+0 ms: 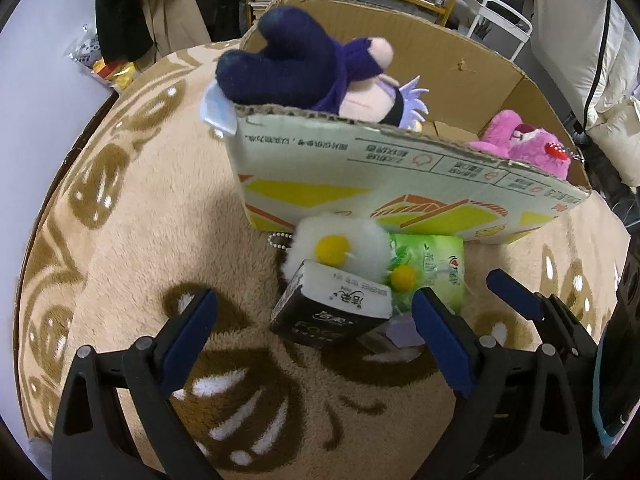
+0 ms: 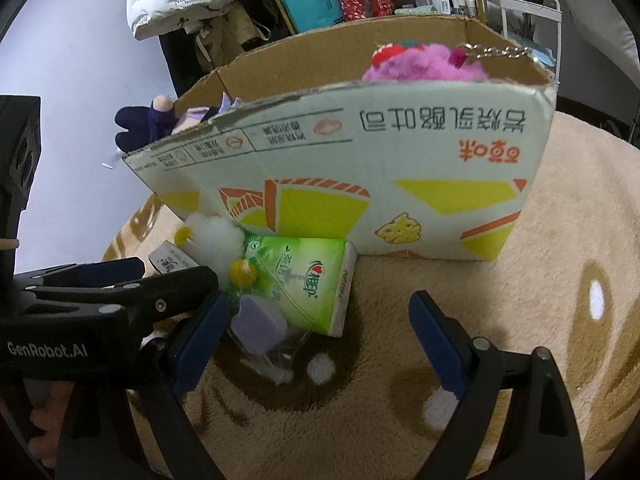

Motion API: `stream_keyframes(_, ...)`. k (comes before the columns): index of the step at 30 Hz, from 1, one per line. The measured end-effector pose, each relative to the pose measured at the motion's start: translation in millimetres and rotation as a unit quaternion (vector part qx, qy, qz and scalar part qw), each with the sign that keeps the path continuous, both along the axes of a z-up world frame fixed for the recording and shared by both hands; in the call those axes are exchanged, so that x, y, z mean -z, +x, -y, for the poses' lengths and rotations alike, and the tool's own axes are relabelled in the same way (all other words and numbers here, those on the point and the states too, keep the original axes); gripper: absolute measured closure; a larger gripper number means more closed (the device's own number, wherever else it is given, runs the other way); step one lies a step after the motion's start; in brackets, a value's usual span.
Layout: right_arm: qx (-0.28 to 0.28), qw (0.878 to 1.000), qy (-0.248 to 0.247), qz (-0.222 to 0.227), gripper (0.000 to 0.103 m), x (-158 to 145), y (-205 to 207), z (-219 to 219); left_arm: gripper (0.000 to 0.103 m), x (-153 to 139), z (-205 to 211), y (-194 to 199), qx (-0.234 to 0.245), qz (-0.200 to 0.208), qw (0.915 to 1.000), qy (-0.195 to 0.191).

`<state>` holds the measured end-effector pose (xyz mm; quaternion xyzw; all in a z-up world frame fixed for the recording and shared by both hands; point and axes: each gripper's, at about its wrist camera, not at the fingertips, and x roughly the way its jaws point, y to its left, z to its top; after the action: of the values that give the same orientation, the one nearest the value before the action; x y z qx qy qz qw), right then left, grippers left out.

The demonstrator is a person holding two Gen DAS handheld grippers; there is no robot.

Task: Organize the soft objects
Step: 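Grasp the black Face tissue pack with left tool while right tool closes near green pack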

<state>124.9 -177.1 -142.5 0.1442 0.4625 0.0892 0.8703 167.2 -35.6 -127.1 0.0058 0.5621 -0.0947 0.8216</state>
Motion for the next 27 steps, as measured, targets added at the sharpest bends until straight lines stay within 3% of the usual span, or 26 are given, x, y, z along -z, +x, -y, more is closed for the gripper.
stream_keyframes(4,-0.006,1.0,-0.001,-0.006,0.016,3,2,-2,0.02,7,-1,2,0.002,-0.018,0.9998,-0.007)
stream_keyframes(7,-0.01,1.0,0.002,-0.012,0.018,6,5,-3,0.024,10,-3,4,0.001,-0.026,0.9997,-0.004)
stream_keyframes(15,-0.032,0.999,0.008,-0.014,0.042,6,4,-12,0.047,15,-8,8,-0.003,-0.036,0.9992,-0.017)
stream_keyframes(20,-0.039,0.999,-0.002,-0.009,0.055,1,0,-17,0.049,13,-8,3,-0.001,-0.028,0.9996,-0.012)
stream_keyframes(27,-0.036,0.999,-0.003,-0.007,0.06,-2,-4,-13,0.049,5,-10,-7,-0.011,-0.019,0.9996,-0.015)
